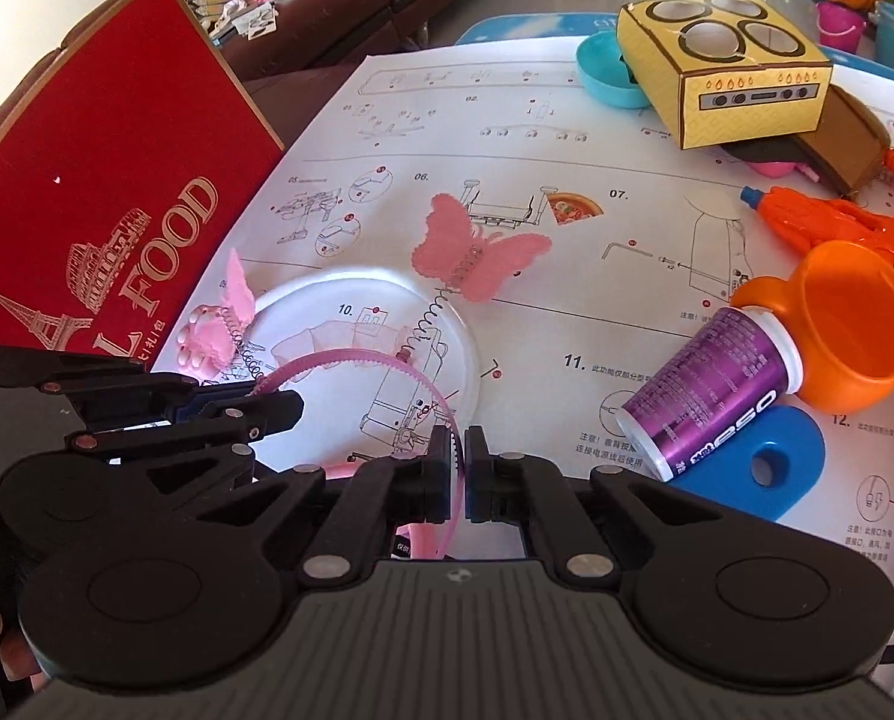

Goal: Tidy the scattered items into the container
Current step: 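Lift the pink headband off the sheet with the right gripper, then carry the pink headband over the red cardboard box with the right gripper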

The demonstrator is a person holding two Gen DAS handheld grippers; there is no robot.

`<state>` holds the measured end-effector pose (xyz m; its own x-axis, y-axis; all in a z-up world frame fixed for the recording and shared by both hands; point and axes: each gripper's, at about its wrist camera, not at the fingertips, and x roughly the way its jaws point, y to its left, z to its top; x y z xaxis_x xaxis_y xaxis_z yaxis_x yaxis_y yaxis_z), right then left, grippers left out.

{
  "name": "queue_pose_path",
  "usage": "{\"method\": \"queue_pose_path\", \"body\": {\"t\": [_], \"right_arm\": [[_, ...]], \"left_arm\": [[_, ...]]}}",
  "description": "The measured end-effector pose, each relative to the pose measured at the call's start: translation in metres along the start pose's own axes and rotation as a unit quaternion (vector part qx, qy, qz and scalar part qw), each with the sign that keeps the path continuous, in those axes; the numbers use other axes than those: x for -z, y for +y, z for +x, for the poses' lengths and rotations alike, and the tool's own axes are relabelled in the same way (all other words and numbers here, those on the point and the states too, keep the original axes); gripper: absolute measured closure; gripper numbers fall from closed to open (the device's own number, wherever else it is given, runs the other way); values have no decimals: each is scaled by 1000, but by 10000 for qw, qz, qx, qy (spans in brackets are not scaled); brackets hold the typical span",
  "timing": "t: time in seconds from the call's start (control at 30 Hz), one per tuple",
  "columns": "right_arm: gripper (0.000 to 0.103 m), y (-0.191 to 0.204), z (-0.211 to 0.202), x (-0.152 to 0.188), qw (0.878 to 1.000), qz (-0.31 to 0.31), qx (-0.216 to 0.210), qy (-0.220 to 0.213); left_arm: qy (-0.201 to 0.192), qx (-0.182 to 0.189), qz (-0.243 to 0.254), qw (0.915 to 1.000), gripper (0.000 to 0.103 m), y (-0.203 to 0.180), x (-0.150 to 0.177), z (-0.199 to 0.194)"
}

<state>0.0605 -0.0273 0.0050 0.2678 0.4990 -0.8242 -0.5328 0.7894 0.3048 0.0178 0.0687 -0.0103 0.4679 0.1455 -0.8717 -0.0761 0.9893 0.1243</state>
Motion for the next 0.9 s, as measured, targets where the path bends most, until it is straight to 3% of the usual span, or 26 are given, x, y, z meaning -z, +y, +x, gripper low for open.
{"method": "queue_pose_path", "body": {"t": [0.4, 0.7, 0.9], "right_arm": [[98, -6, -20, 9, 9995, 191, -136, -217], [99, -5, -37, 10, 9986, 162, -182, -480], [98, -1, -74, -7, 9945, 73, -198, -1030]], "left_arm": [[-514, 510, -279, 9970, 102, 8, 6, -31], [-733, 319, -107, 9967, 102, -2, 2, -54], [-1289, 171, -66, 9915, 102, -5, -14, -97]]}}
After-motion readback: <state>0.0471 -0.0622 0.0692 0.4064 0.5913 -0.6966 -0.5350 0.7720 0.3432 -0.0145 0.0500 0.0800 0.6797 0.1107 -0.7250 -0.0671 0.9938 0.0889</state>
